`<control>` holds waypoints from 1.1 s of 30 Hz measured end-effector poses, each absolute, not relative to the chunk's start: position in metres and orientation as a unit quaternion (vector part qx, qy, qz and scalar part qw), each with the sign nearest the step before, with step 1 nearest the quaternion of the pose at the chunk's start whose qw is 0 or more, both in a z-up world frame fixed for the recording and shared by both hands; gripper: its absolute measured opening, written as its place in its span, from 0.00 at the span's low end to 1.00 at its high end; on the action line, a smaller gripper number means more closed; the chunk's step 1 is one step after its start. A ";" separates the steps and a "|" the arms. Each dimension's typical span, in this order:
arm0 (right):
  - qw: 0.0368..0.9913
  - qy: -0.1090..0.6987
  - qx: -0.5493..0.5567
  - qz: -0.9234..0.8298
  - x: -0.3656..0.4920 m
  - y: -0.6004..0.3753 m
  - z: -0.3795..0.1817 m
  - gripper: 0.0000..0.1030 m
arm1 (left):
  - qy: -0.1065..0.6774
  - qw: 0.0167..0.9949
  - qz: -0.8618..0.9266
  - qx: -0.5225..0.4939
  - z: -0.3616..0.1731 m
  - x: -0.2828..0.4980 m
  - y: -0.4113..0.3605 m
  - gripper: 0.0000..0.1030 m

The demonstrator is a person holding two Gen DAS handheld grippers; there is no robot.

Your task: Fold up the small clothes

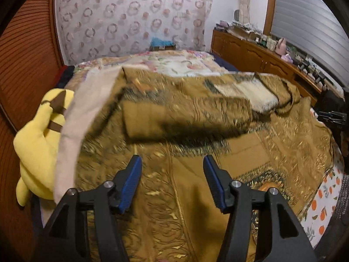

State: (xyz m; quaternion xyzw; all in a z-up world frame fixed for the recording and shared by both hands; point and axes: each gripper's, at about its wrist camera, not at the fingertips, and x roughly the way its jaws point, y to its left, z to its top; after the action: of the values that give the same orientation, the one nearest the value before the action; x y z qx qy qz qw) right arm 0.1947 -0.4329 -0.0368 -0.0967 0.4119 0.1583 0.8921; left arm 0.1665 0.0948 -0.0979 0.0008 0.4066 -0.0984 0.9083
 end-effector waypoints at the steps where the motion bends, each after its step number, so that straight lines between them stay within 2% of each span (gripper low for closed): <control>1: 0.891 0.414 -0.096 0.161 0.191 -0.434 -0.039 0.37 | 0.411 0.906 -0.099 -0.002 -0.102 0.167 0.093 0.56; 11: 0.884 0.432 -0.081 0.159 0.164 -0.437 -0.054 0.37 | 0.416 0.905 -0.085 0.029 -0.116 0.165 0.077 0.57; 13: 0.884 0.433 -0.075 0.158 0.160 -0.439 -0.054 0.37 | 0.420 0.903 -0.081 0.041 -0.117 0.166 0.073 0.58; 15: 0.885 0.432 -0.074 0.158 0.155 -0.440 -0.055 0.37 | 0.421 0.902 -0.078 0.058 -0.118 0.166 0.067 0.64; 18: 0.886 0.429 -0.083 0.156 0.147 -0.440 -0.056 0.37 | 0.422 0.902 -0.078 0.053 -0.118 0.166 0.069 0.65; 21: 0.887 0.423 -0.086 0.161 0.141 -0.441 -0.056 0.24 | 0.422 0.902 -0.079 0.055 -0.118 0.165 0.069 0.67; 23: 0.886 0.422 -0.086 0.170 0.138 -0.444 -0.056 0.06 | 0.422 0.902 -0.078 0.057 -0.117 0.165 0.069 0.68; 26: 0.887 0.419 -0.075 0.178 0.132 -0.448 -0.051 0.02 | 0.422 0.902 -0.079 0.057 -0.117 0.165 0.068 0.68; 33: 0.891 0.410 -0.080 0.178 0.110 -0.453 -0.036 0.02 | 0.422 0.901 -0.079 0.056 -0.117 0.165 0.069 0.68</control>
State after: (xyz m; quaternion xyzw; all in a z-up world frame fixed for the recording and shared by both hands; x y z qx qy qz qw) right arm 0.1098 -0.4532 -0.0364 -0.0799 0.4097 0.1783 0.8911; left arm 0.1647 0.0686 -0.1170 0.0560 0.4219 -0.0789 0.9015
